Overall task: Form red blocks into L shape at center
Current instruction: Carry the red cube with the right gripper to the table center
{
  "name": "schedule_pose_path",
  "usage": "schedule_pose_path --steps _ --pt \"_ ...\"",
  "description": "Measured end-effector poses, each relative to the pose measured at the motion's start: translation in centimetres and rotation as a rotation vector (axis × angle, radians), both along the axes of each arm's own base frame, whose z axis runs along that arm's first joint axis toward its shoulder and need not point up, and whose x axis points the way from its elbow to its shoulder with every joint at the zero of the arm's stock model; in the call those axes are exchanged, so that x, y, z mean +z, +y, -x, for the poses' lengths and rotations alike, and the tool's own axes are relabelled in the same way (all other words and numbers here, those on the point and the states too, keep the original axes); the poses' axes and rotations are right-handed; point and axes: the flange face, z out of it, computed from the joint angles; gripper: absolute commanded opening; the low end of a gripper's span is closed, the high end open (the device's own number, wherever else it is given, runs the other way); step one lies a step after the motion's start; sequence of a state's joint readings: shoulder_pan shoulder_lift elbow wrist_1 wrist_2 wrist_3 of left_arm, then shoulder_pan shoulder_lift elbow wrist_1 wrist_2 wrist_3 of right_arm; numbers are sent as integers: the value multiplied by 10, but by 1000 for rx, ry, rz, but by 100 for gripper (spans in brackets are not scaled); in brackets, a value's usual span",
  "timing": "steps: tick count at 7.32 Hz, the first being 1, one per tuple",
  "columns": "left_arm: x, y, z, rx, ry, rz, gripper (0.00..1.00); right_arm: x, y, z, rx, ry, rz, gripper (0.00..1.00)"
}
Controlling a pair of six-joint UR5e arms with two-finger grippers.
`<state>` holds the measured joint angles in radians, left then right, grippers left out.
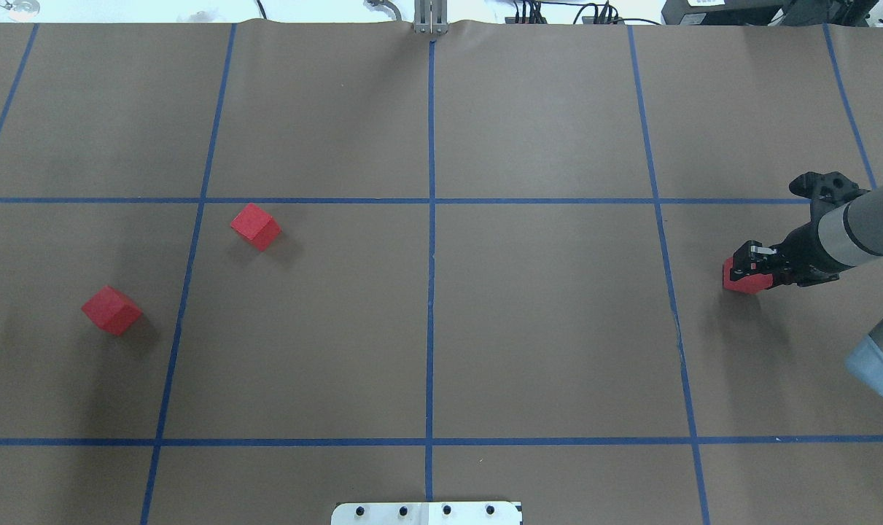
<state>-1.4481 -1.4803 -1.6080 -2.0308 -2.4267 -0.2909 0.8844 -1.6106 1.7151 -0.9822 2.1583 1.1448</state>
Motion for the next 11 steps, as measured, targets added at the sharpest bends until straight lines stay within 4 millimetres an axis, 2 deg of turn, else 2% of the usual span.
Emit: schedule_pose_path --steps 1,2,3,4,5,6,7,8,9,10,11 --pt "-1 0 0 3 7 -1 100 -22 -6 7 4 -28 -25 0" --pt "-2 0 -1 3 9 -2 100 -51 -15 23 9 -65 -44 0" --pt "-3 0 -1 4 11 -11 100 -90 -22 51 14 -114 -45 0" --pt "-5 0 -1 4 13 -28 100 -136 -27 87 8 -153 -40 0" --pt "-5 0 -1 4 14 -37 100 -190 -28 132 -5 -163 -36 0" --pt "-5 0 -1 4 15 -38 100 -245 -19 179 -18 -149 -39 0" --pt "-1 0 -1 4 14 -33 100 -293 -2 224 -27 -131 -50 0" --pt "5 0 -1 4 13 -23 100 -326 17 265 -31 -117 -68 0" --pt "8 1 -1 5 12 -17 100 -346 26 296 -36 -105 -78 0" --pt "10 1 -1 5 13 -15 100 -356 30 319 -44 -93 -79 0" --pt "10 1 -1 6 16 -15 100 -357 32 332 -54 -81 -79 0"
